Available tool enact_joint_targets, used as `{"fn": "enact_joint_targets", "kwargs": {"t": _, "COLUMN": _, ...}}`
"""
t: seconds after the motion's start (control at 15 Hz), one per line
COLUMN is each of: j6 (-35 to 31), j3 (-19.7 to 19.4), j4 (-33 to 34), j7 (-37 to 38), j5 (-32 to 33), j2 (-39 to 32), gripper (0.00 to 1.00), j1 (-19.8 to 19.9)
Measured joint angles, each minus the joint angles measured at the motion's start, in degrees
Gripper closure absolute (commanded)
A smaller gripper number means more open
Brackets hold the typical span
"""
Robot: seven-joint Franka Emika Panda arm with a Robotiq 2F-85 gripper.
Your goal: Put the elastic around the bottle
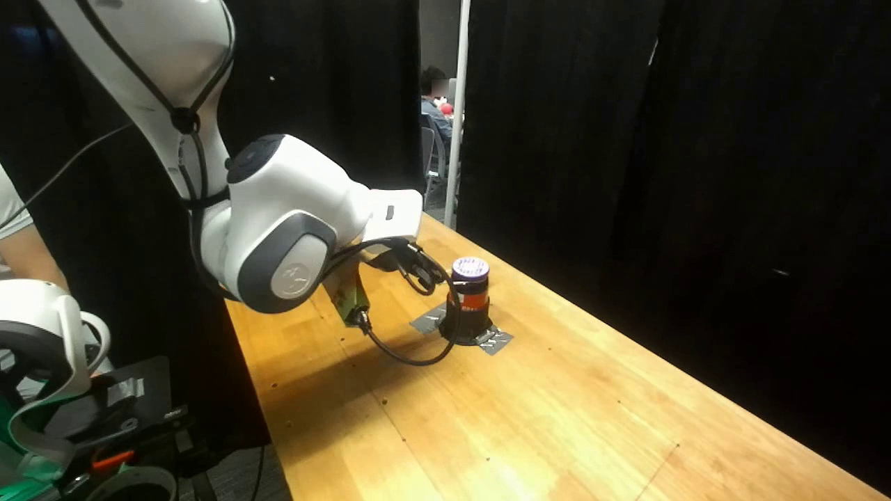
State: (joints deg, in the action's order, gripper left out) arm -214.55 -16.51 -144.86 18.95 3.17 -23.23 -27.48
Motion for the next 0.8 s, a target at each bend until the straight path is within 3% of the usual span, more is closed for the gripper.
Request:
{"fn": "enact_joint_targets", "kwargs": {"t": 0.13, "j6": -4.1, "j3": 6.8, "j4": -0.9, "j7": -3.7, "j5": -4.0, "j2": -0.1, "gripper": 1.0, "j1": 5.0}}
{"fn": "enact_joint_targets", "kwargs": {"t": 0.33, "j6": -11.1, "j3": 13.0, "j4": -2.0, "j7": -6.8, "j5": -6.7, "j2": -0.8, "gripper": 1.0, "j1": 10.1}}
{"fn": "enact_joint_targets", "kwargs": {"t": 0.47, "j6": -15.8, "j3": 15.5, "j4": -2.4, "j7": -7.8, "j5": -7.3, "j2": -1.8, "gripper": 0.72, "j1": 12.3}}
{"fn": "enact_joint_targets", "kwargs": {"t": 0.53, "j6": -17.9, "j3": 16.4, "j4": -2.6, "j7": -8.0, "j5": -7.4, "j2": -2.3, "gripper": 0.66, "j1": 13.1}}
{"fn": "enact_joint_targets", "kwargs": {"t": 0.6, "j6": -19.5, "j3": 17.2, "j4": -2.7, "j7": -8.2, "j5": -7.4, "j2": -2.9, "gripper": 0.82, "j1": 13.8}}
{"fn": "enact_joint_targets", "kwargs": {"t": 0.73, "j6": -19.9, "j3": 18.4, "j4": -2.7, "j7": -8.5, "j5": -7.4, "j2": -3.7, "gripper": 0.68, "j1": 15.0}}
{"fn": "enact_joint_targets", "kwargs": {"t": 0.8, "j6": -19.9, "j3": 18.6, "j4": -2.7, "j7": -8.6, "j5": -7.4, "j2": -3.8, "gripper": 0.66, "j1": 15.2}}
